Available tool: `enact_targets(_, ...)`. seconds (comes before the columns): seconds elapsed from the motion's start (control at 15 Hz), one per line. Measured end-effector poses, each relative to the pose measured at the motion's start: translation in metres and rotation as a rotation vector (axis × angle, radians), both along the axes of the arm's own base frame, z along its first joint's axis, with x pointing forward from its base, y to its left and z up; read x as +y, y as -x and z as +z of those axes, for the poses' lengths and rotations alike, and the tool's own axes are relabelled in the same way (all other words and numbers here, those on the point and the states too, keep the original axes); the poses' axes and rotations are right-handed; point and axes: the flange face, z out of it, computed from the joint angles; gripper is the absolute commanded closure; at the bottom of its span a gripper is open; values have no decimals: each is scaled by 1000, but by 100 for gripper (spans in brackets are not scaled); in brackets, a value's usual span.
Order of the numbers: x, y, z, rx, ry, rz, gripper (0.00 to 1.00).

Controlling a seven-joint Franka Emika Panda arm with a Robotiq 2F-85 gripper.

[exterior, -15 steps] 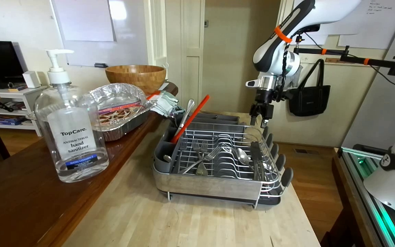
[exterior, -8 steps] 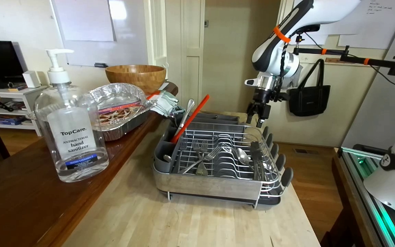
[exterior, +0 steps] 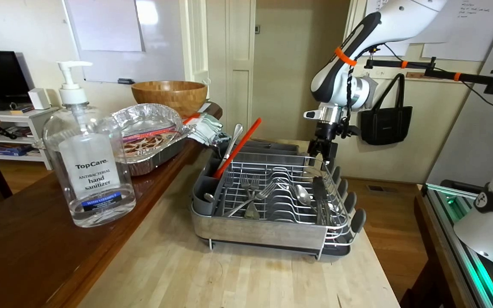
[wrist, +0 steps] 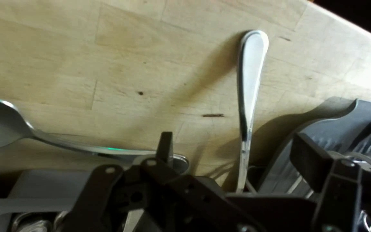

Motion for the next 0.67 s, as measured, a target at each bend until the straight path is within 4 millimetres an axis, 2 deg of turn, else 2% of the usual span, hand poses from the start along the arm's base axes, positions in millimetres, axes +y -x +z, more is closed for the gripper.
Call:
enact_targets(0.07, 2, 0, -5, 4, 2, 3, 17)
enact_targets(0.13, 4, -1, -8, 7, 4, 7, 27)
enact_targets(0.27, 10, -2, -14, 10, 6, 17, 30)
enact_targets(0.33, 13, -3, -16, 10, 5, 21, 40)
enact_targets(0.4, 16, -4, -17, 9, 2, 22, 41)
enact_targets(0.47, 20, -6, -17, 5, -4, 19, 53)
enact_targets(0.67, 27, -9, -17, -5, -16, 6, 80)
